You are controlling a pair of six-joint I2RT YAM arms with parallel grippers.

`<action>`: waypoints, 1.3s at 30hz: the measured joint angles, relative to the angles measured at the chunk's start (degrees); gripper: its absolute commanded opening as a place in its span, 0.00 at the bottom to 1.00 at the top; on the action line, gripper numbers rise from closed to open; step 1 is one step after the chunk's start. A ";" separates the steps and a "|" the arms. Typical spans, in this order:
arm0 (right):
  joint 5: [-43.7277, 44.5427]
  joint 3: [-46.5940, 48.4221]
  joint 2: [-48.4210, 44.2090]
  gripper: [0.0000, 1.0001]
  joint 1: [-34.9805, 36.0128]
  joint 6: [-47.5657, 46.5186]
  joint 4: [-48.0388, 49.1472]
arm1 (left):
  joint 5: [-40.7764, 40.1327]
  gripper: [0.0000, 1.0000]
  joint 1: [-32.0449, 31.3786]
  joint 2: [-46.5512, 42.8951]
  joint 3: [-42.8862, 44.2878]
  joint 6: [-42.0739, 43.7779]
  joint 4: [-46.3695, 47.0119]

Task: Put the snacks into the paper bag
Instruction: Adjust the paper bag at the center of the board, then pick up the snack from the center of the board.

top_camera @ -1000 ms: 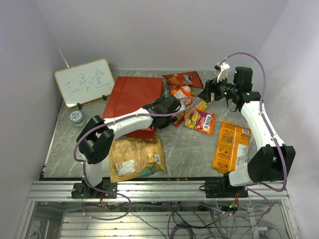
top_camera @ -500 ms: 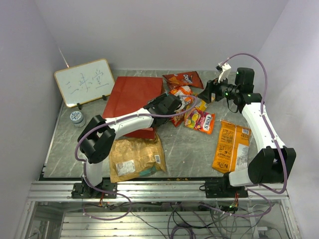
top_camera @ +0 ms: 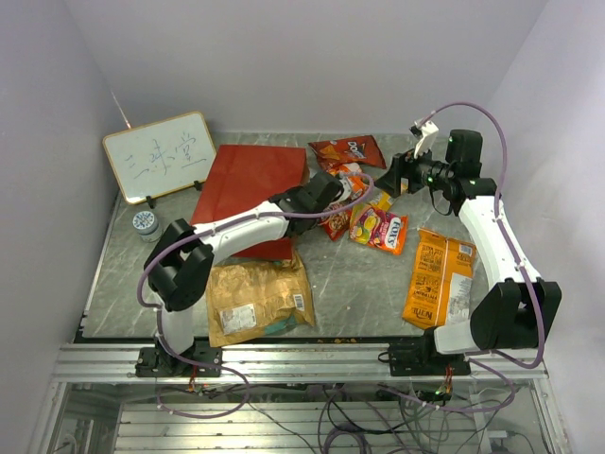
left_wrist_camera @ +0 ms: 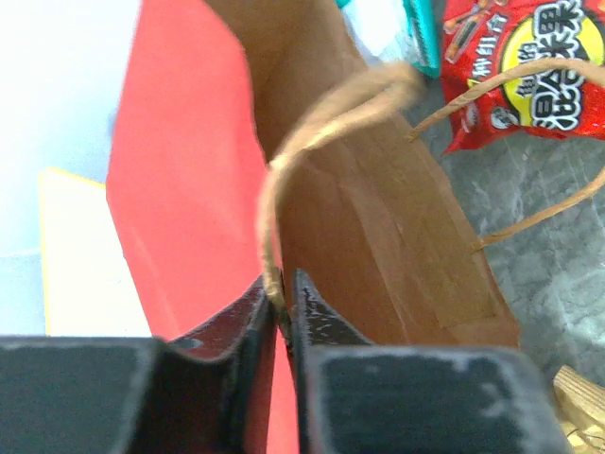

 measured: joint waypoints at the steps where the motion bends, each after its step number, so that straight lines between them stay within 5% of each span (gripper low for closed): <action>1: 0.00 -0.07 0.00 0.77 0.00 0.02 -0.02 | -0.04 0.11 0.15 -0.39 0.11 0.07 -0.20; 10: 0.15 -0.11 -0.04 0.77 -0.09 -0.02 0.00 | 1.46 0.07 5.31 -9.18 4.42 -0.72 -2.21; 18: 1.16 -0.11 -0.11 0.77 -0.09 -1.09 0.39 | 15.34 0.07 20.02 -18.03 8.22 -9.09 -2.97; 30: -0.13 -3.02 0.94 0.77 0.63 -3.98 1.64 | 24.83 0.07 30.32 -21.86 -4.33 -17.59 1.07; 39: 6.27 -8.15 3.58 0.76 8.33 -5.46 4.68 | 36.52 0.07 39.04 -22.23 -5.64 -24.81 2.27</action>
